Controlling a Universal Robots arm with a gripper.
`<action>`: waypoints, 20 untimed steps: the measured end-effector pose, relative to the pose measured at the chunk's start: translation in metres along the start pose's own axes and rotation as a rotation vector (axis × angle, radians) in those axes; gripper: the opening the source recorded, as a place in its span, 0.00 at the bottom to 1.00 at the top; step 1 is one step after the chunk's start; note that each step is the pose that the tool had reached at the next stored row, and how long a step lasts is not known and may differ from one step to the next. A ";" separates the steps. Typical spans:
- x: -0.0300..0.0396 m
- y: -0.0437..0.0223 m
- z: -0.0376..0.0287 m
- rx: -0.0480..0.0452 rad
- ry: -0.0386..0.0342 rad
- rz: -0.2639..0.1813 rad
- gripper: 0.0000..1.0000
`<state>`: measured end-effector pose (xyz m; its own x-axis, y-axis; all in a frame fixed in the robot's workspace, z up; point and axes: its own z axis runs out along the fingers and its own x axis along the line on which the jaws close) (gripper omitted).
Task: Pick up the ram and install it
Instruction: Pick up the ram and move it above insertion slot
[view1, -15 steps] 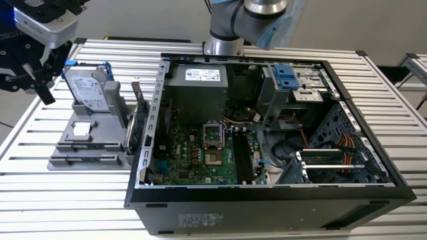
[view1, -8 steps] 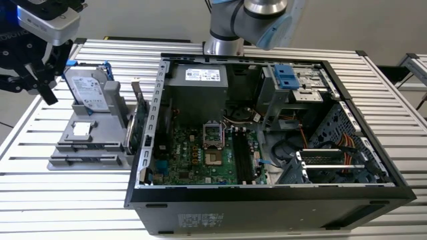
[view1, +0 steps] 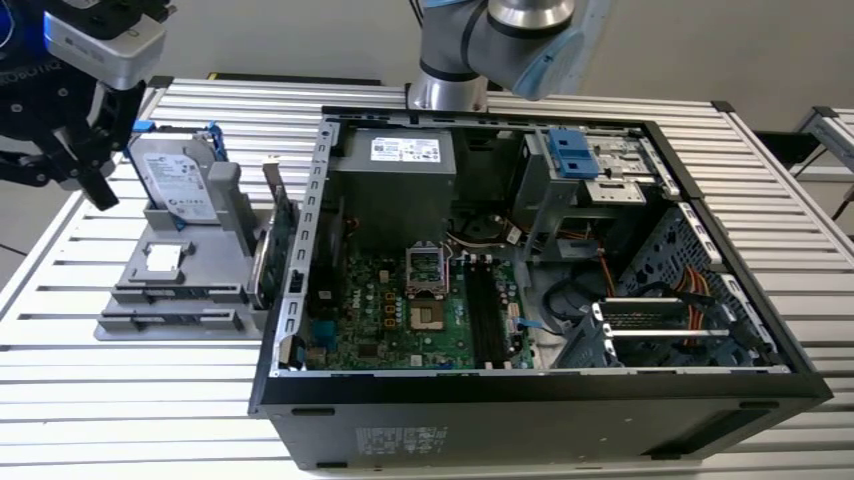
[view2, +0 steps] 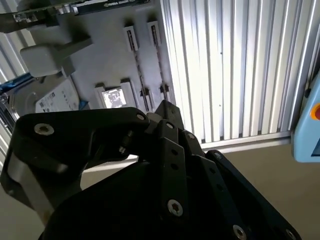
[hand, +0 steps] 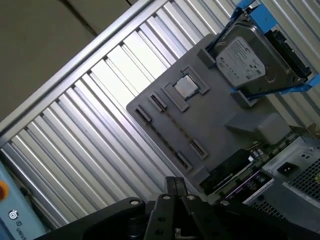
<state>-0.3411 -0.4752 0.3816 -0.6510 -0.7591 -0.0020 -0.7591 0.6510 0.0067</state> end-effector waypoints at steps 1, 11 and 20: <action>0.0000 0.0000 0.0002 -0.0002 -0.0005 -0.009 0.00; 0.0000 0.0000 0.0009 -0.0011 0.0000 -0.065 0.00; 0.0000 0.0000 0.0012 -0.0031 0.0008 -0.131 0.00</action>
<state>-0.3411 -0.4752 0.3803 -0.5463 -0.8376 -0.0023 -0.8376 0.5462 0.0096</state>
